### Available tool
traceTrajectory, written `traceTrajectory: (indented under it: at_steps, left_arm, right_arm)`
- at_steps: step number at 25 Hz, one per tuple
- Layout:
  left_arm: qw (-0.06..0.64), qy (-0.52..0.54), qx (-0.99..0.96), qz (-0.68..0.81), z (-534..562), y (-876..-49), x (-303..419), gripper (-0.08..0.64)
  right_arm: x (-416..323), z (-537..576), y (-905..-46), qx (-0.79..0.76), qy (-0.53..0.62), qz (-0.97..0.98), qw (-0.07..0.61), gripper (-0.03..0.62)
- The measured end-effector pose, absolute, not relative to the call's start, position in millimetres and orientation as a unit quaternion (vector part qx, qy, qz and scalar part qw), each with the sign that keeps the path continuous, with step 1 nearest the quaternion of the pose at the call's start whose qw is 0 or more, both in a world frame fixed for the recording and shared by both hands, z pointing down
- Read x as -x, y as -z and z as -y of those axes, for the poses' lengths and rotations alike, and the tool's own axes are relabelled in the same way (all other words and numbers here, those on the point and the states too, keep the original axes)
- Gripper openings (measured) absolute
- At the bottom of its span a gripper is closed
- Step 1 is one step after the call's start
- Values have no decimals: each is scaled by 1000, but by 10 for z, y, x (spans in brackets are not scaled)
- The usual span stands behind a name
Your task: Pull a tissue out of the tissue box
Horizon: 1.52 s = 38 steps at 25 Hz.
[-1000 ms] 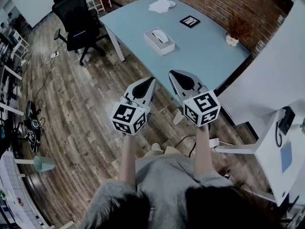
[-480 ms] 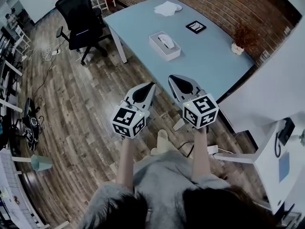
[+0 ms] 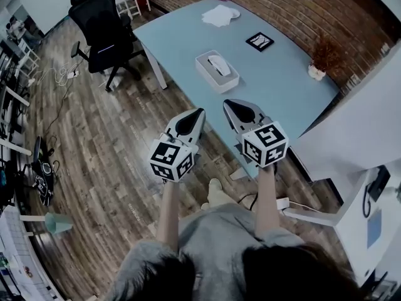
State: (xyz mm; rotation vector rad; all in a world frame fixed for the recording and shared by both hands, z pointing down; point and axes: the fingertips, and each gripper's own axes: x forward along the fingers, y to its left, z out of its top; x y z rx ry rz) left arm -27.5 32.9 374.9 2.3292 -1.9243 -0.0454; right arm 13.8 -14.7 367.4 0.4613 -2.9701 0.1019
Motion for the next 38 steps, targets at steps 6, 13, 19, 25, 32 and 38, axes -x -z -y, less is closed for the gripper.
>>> traceTrajectory:
  at_steps: [6,13,19,25,32,38]
  left_arm:
    - [61,17,-766,640,47,-3734,478,3]
    - [73,19,-761,645,320,-3798,622,3]
    - [81,19,-753,653,482,-3858,768,3]
    - [90,22,-751,654,646,-3898,889,3]
    - [105,19,-770,630,1009,-4013,1041,3]
    - [124,11,-792,598,1457,-4140,1336,3]
  right_arm:
    - [79,512,-3670,-150,-27,985,76,-2]
    - [189,845,-3775,-150,-39,984,88,-2]
    - [298,1038,-3803,-145,-41,984,90,-2]
    - [392,1205,-3847,-147,-40,983,98,-2]
    - [472,1539,-3984,-179,-51,976,113,-2]
    - [704,1918,-4137,-213,-62,966,135,-2]
